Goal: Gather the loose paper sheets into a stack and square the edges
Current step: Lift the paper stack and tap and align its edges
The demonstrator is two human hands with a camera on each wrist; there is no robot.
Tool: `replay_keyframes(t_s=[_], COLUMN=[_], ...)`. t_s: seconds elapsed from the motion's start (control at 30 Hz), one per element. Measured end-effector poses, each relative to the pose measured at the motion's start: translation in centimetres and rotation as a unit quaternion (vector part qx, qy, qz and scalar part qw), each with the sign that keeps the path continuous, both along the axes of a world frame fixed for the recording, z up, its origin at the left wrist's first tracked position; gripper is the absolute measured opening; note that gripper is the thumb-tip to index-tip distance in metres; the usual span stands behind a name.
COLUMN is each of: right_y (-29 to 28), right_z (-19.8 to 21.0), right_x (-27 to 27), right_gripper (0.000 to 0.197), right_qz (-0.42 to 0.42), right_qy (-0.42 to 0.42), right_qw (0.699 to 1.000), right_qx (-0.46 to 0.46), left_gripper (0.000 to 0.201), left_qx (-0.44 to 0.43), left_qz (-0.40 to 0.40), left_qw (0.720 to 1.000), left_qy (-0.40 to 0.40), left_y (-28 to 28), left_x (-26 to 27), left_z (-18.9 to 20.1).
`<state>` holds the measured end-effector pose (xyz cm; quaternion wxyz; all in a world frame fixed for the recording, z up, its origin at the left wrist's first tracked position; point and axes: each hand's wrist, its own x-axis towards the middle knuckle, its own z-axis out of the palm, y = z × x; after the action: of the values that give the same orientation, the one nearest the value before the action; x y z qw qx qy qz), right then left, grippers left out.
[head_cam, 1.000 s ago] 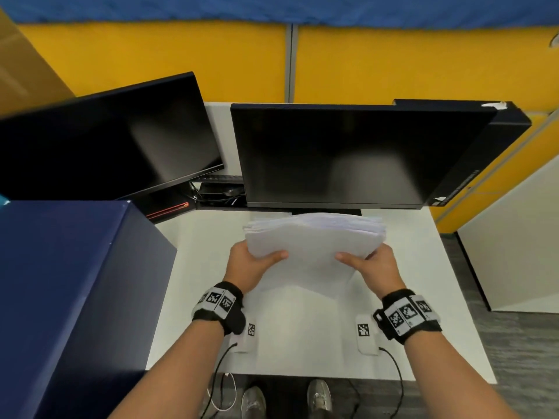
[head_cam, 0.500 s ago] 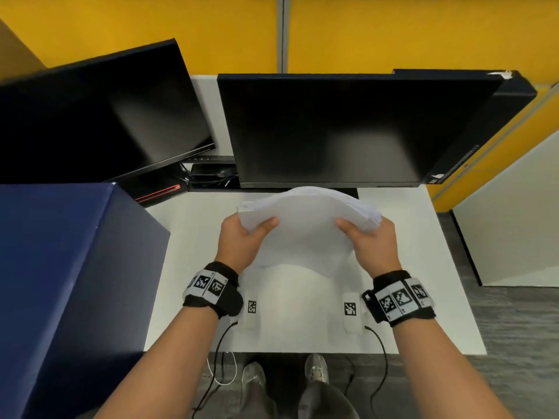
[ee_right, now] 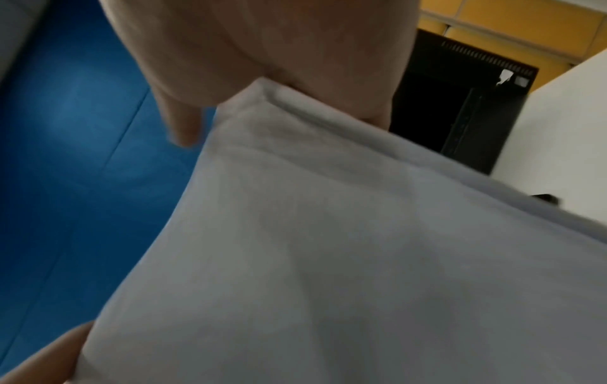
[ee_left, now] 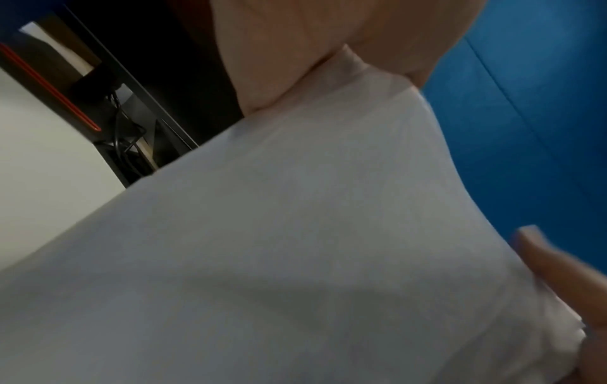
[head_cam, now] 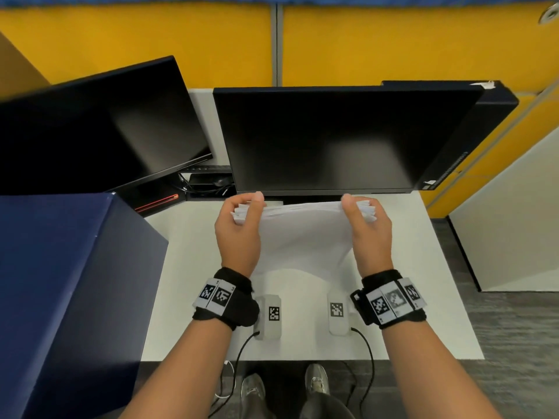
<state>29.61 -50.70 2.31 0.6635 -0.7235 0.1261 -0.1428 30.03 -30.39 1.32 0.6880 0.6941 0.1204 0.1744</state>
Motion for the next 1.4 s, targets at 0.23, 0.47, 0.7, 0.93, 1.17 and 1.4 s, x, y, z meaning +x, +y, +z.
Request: replay_keyframes(t_s=[0.23, 0.47, 0.7, 0.93, 1.17, 1.4], right_y=[-0.8, -3.5, -3.2, -1.6, -6.6, -7.5], right_z=[0.2, -1.4, 1.9, 1.2, -0.2, -4.7], right_x=[0.7, 0.3, 1.8, 0.7, -1.3, -1.1], right_gripper=[0.026, 0.029, 0.043, 0.01, 0.029, 0.028], right_qz=[0.015, 0.089, 0.177, 0.183, 0.142, 0.077], right_qy=[0.006, 0.042, -0.05, -0.007, 0.03, 0.037], right_qw=[1.0, 0.994, 0.929, 0.955, 0.988, 0.994], right_qx=[-0.017, -0.053, -0.322, -0.234, -0.058, -0.06], left_gripper=[0.018, 0.027, 0.011, 0.026, 0.074, 0.024], left_qx=[0.013, 0.134, 0.473, 0.421, 0.035, 0.167], left_qz=[-0.042, -0.09, -0.255, -0.209, -0.248, -0.109], left_qw=[0.999, 0.982, 0.843, 0.882, 0.958, 0.979], left_qy=[0.002, 0.1, -0.019, 0.039, 0.138, 0.033], left_y=[0.4, 2.2, 1.7, 6.0, 11.6, 5.9], left_x=[0.3, 0.1, 3.3, 2.5, 0.4, 0.1], left_z=[-0.7, -2.9, 5.0, 3.1, -3.2, -6.4])
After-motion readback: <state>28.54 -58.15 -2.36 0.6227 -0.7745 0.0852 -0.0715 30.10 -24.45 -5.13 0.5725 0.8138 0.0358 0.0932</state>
